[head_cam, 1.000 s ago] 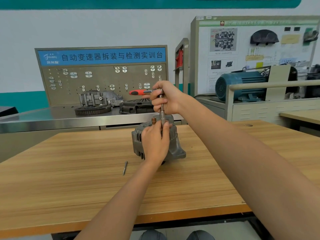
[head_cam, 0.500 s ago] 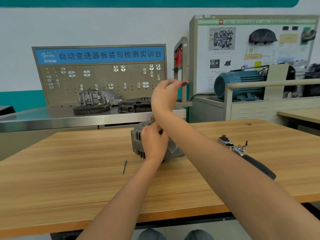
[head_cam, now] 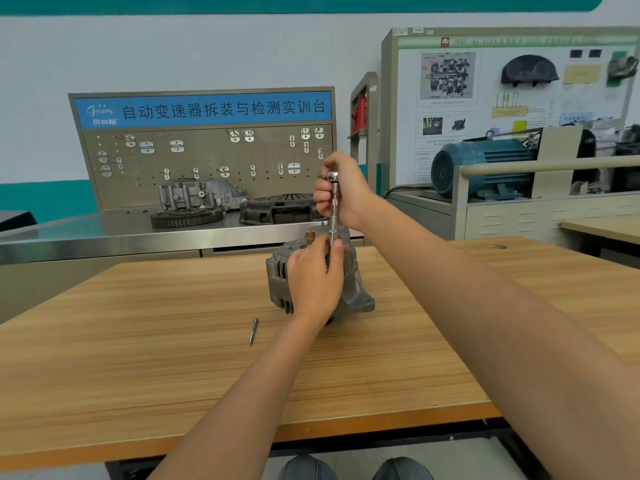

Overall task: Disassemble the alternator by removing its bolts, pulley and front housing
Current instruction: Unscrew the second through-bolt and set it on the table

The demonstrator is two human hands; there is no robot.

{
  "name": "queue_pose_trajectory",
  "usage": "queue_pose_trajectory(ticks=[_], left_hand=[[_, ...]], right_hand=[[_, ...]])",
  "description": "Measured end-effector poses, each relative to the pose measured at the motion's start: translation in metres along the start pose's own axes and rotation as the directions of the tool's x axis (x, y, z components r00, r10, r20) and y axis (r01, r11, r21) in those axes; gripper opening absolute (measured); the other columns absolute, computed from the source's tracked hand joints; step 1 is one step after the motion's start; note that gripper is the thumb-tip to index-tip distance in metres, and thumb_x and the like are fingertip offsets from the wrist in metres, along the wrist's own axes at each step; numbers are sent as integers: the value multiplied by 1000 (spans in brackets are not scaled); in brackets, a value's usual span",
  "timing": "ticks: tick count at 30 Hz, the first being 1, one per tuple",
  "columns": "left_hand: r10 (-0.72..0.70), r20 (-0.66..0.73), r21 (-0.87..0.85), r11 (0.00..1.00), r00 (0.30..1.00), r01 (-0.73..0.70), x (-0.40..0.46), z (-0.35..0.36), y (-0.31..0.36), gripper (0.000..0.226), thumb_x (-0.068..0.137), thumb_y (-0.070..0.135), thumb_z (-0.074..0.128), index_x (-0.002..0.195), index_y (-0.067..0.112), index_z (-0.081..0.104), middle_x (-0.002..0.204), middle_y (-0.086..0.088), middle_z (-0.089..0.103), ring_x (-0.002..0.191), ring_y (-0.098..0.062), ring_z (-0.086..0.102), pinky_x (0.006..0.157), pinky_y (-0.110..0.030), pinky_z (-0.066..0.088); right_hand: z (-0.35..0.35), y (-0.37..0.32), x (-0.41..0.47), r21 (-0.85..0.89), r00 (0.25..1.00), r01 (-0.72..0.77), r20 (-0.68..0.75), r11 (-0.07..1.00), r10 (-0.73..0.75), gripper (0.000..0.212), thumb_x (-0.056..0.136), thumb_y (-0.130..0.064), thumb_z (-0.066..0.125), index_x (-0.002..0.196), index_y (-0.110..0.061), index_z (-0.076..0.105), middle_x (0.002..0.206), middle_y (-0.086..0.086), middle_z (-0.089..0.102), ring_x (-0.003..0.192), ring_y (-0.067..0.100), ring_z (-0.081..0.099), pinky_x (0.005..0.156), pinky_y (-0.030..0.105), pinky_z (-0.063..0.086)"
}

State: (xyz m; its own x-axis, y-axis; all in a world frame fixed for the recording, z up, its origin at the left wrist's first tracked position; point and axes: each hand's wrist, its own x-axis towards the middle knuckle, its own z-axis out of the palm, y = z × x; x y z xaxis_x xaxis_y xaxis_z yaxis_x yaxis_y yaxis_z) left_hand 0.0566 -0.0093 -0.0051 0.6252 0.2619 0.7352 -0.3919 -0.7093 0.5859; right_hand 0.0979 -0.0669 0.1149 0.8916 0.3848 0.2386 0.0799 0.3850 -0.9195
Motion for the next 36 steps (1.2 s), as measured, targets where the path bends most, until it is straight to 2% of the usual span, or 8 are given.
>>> queue_pose_trajectory(ticks=[7,13,18,22,25,30,33,36], left_hand=[[-14,2,-28,999,1000,15,1,1,0,29,102,28,35,92,21,62,98,8,71,96,-7,53,90,-19,21],[-38,31,-35,999,999,39,1,-2,2,22,100,30,40,88,25,57,95,10,72,99,-10,58,86,-17,19],[-64,-17,-83,995,998,63,-1,-3,5,21,98,26,48,78,24,55,80,5,69,91,-25,60,93,-39,38],[-139,-48,-64,989,989,136,-1,-4,8,42,89,5,50,55,23,35,53,10,38,86,-44,51,74,-48,41],[-148,-48,-30,989,988,147,0,-3,8,45,85,0,49,53,23,29,54,9,35,85,-41,51,68,-43,37],[-80,-78,-71,995,994,75,0,-2,7,44,91,10,51,55,27,32,49,9,33,64,-30,37,72,-51,43],[-75,-82,-96,993,994,67,1,-1,5,42,95,17,47,56,25,34,50,6,36,64,-22,37,72,-50,42],[-74,-68,-101,993,995,67,0,-1,5,35,99,24,39,64,26,42,55,8,44,73,-29,51,77,-46,42]], right_hand=[[5,1,2,48,968,-74,244,996,60,39,91,-34,38,56,-18,37,42,-7,31,39,9,31,45,19,28],[1,-1,1,162,969,-118,234,980,78,38,91,-33,35,57,-17,35,40,-7,30,36,9,30,43,18,26],[16,8,-7,-18,985,110,-130,994,-112,31,93,-19,35,63,-18,38,53,-4,37,43,10,32,45,22,27],[31,23,-11,-340,735,315,-503,886,-454,19,95,-23,41,77,-19,39,65,-5,43,53,9,39,50,24,31],[29,32,-11,-397,671,382,-502,835,-546,14,95,-24,49,95,-16,37,82,0,53,62,10,50,50,22,38],[22,23,-10,-299,761,343,-467,890,-450,13,92,-20,51,88,-16,39,70,-5,47,56,7,44,49,22,36],[23,19,-10,-260,817,315,-416,913,-400,13,92,-17,49,81,-16,41,68,-4,44,56,8,41,50,22,33],[24,17,-9,-164,894,288,-307,944,-326,19,89,-12,46,71,-15,38,61,-1,35,51,13,33,47,25,29]])
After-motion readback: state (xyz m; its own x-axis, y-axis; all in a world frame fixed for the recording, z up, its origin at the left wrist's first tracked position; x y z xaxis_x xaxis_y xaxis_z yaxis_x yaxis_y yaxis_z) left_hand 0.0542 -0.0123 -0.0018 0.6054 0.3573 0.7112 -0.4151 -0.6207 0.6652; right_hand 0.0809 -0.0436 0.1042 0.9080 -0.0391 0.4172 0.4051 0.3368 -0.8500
